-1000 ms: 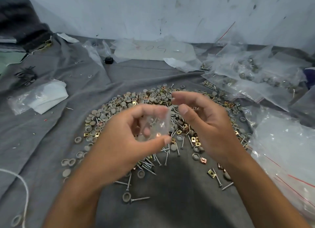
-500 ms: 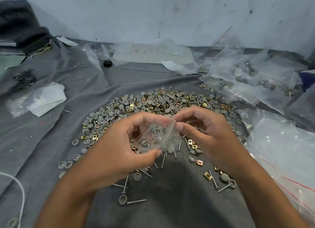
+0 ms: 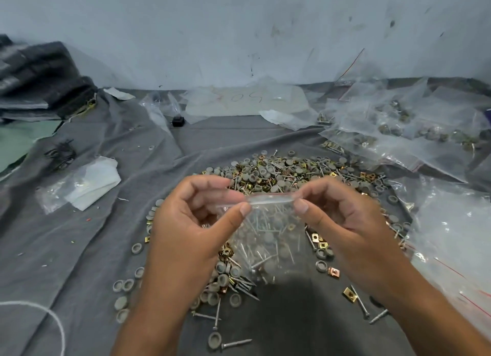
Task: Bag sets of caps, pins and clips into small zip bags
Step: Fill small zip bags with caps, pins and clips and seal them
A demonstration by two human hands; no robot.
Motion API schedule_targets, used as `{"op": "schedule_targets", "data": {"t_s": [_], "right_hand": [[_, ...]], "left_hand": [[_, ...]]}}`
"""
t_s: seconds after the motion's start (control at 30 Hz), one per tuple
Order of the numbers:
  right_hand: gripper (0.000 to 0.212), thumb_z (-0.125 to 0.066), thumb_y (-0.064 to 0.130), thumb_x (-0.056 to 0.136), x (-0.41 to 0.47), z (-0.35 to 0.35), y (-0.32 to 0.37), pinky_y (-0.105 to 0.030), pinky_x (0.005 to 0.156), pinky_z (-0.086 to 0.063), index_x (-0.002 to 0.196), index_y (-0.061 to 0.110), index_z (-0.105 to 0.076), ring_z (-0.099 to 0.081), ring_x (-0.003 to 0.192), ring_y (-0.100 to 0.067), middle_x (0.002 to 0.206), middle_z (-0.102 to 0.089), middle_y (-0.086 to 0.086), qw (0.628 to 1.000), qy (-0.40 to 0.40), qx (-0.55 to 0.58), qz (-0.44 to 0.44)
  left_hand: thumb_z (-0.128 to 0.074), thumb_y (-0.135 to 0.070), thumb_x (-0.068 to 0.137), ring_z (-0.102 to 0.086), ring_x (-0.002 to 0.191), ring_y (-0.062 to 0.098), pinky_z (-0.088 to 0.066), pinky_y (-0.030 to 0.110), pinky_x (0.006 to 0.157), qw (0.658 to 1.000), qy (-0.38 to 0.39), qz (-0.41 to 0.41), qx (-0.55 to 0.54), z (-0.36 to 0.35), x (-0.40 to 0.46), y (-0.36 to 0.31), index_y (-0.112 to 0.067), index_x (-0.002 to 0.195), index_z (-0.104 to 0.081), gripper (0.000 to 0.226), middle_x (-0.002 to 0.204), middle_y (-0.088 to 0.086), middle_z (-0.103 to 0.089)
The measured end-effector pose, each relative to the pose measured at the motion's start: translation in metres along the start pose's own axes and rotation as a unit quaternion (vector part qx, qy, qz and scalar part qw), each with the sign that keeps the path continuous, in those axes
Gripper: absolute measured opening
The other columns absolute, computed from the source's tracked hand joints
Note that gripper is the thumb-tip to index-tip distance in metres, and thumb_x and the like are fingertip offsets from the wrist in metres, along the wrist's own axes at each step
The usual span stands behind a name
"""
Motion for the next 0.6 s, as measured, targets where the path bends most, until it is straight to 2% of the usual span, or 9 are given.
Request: {"op": "schedule_targets", "data": {"t_s": [0.07, 0.23, 0.43, 0.6], "right_hand": [[0.015, -0.063, 0.041, 0.096, -0.0005, -0.0027, -0.0006, -0.014, 0.061, -0.043, 0.099, 0.027, -0.068, -0.054, 0.07, -0.005, 0.082, -0.062, 0.007, 1.0, -0.005, 0.001, -0.005], [0.013, -0.066, 0.04, 0.093, 0.002, -0.0017, 0.0003, -0.012, 0.055, -0.04, 0.096, 0.029, -0.071, -0.052, 0.064, -0.004, 0.08, -0.065, 0.005, 0.999, -0.034, 0.003, -0.008], [0.014, -0.062, 0.047, 0.096, 0.0001, -0.0035, 0.0, -0.021, 0.054, -0.04, 0.094, 0.034, -0.067, -0.051, 0.061, -0.012, 0.081, -0.062, 0.009, 0.996, -0.062, -0.067, 0.008], [0.01, -0.054, 0.038, 0.1, -0.0014, -0.0064, 0.0, -0.016, 0.059, -0.038, 0.094, 0.034, -0.06, -0.05, 0.067, -0.009, 0.081, -0.057, 0.015, 0.995, -0.059, -0.078, 0.003]], "left_hand": [[-0.085, -0.039, 0.063, -0.074, 0.088, 0.021, -0.06, 0.037, 0.079, 1.0, -0.01, -0.003, -0.004, -0.0007, 0.0008, 0.0003, -0.031, 0.097, -0.068, 0.039, 0.093, 0.002, -0.077], [-0.091, -0.029, 0.066, -0.075, 0.086, 0.02, -0.058, 0.023, 0.074, 1.0, -0.007, -0.005, -0.013, -0.0029, 0.0007, -0.0012, -0.031, 0.095, -0.068, 0.037, 0.09, 0.004, -0.077], [-0.087, -0.027, 0.066, -0.075, 0.085, 0.019, -0.059, 0.026, 0.075, 1.0, -0.011, -0.014, 0.002, -0.0044, -0.0005, -0.0016, -0.03, 0.095, -0.067, 0.035, 0.09, 0.004, -0.077], [-0.085, -0.025, 0.07, -0.075, 0.088, 0.02, -0.06, 0.028, 0.076, 1.0, 0.009, -0.018, 0.021, -0.0087, -0.0027, -0.0011, -0.026, 0.098, -0.066, 0.034, 0.092, 0.003, -0.077]]}}
Point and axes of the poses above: each hand's wrist, its own x-axis towards the middle knuckle, its own z-axis out of the back of the hand, y = z × x, the point moved 1 cm from there along x, towards the middle knuckle
